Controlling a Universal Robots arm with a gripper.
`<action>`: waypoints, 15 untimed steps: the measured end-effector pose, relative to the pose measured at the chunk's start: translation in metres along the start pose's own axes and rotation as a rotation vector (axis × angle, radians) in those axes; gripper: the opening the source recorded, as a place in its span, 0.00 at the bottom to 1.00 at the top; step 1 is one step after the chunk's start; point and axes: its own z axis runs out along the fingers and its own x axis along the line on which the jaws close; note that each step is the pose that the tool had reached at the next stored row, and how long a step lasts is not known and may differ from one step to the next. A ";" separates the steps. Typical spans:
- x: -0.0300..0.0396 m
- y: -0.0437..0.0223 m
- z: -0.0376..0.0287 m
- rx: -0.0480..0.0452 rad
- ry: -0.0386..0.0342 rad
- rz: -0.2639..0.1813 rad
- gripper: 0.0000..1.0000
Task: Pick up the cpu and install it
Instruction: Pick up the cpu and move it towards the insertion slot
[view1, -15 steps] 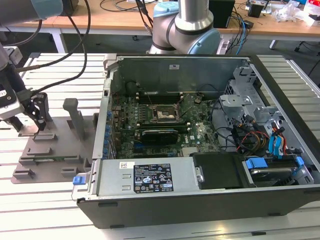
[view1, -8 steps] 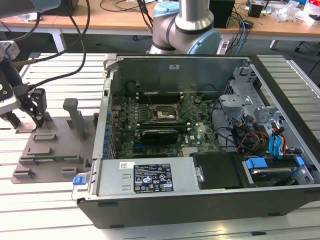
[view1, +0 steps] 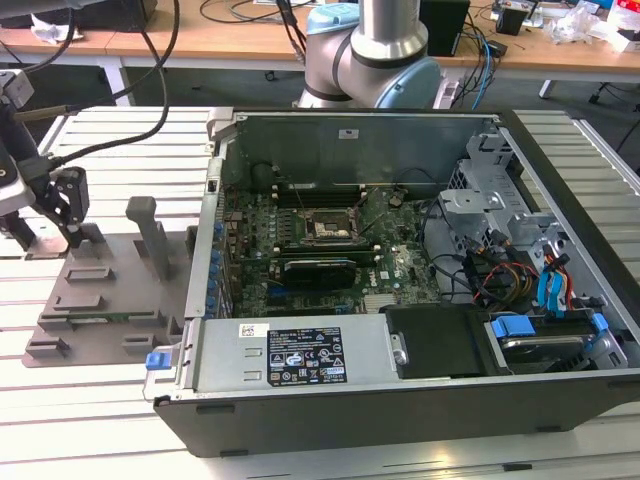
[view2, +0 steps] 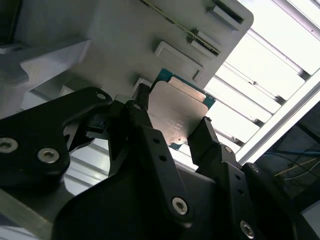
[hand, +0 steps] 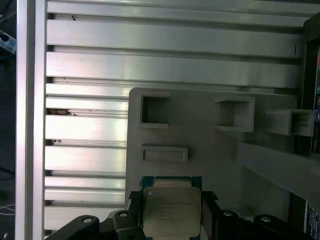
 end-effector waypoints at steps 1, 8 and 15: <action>-0.0001 -0.0001 -0.0019 0.0000 0.0000 0.000 0.55; -0.0004 -0.0005 -0.0114 0.0000 0.0000 0.000 0.55; -0.0009 -0.0011 -0.0266 0.0000 0.0000 0.000 0.55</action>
